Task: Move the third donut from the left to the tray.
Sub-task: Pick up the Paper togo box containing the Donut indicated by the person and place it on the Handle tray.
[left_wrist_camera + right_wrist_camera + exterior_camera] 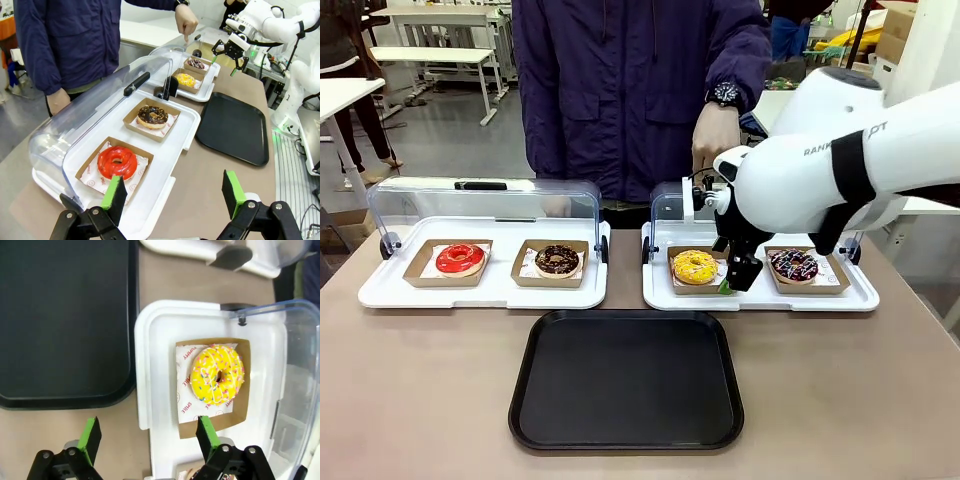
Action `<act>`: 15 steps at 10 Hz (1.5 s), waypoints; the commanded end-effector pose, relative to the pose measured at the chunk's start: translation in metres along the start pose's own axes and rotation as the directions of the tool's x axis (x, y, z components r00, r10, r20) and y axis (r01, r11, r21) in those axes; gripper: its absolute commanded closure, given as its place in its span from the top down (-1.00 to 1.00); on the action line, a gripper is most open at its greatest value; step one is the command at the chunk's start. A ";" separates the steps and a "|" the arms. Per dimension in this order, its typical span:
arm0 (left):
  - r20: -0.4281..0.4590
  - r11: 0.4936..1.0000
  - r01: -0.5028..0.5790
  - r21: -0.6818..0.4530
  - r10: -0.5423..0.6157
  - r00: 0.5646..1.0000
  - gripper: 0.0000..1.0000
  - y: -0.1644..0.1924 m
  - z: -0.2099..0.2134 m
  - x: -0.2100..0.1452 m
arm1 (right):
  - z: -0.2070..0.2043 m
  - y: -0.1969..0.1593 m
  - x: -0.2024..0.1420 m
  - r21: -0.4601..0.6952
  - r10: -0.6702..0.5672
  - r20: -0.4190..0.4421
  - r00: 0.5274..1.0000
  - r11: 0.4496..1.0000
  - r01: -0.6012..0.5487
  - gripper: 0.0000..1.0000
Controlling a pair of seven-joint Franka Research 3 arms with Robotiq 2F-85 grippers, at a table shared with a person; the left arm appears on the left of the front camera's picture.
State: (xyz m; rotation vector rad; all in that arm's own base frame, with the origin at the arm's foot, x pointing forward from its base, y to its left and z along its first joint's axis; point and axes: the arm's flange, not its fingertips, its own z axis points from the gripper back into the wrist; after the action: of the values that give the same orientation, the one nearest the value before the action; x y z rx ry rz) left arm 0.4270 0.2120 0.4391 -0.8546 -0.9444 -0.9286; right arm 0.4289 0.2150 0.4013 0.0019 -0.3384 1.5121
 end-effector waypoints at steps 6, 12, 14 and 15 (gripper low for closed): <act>-0.007 1.000 -0.007 -0.003 0.007 1.000 1.00 -0.002 0.001 0.003 | -0.040 -0.040 -0.006 -0.007 0.015 -0.128 0.992 1.000 -0.016 1.00; -0.007 1.000 -0.007 -0.003 0.007 1.000 1.00 -0.002 0.001 0.003 | -0.076 -0.056 -0.031 0.008 0.029 -0.139 0.990 1.000 -0.029 1.00; -0.007 1.000 -0.007 -0.003 0.007 1.000 1.00 -0.002 0.001 0.003 | -0.083 -0.060 -0.038 0.010 0.032 -0.142 0.989 0.999 -0.031 1.00; -0.007 1.000 -0.007 -0.003 0.007 1.000 1.00 -0.002 0.001 0.003 | -0.087 -0.061 -0.040 0.014 0.036 -0.148 0.988 0.999 -0.034 1.00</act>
State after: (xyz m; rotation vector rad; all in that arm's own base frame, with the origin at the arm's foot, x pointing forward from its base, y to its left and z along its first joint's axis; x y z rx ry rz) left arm 0.4270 0.2120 0.4392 -0.8545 -0.9445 -0.9287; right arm 0.4992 0.1891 0.3238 -0.0791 -0.2079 1.5289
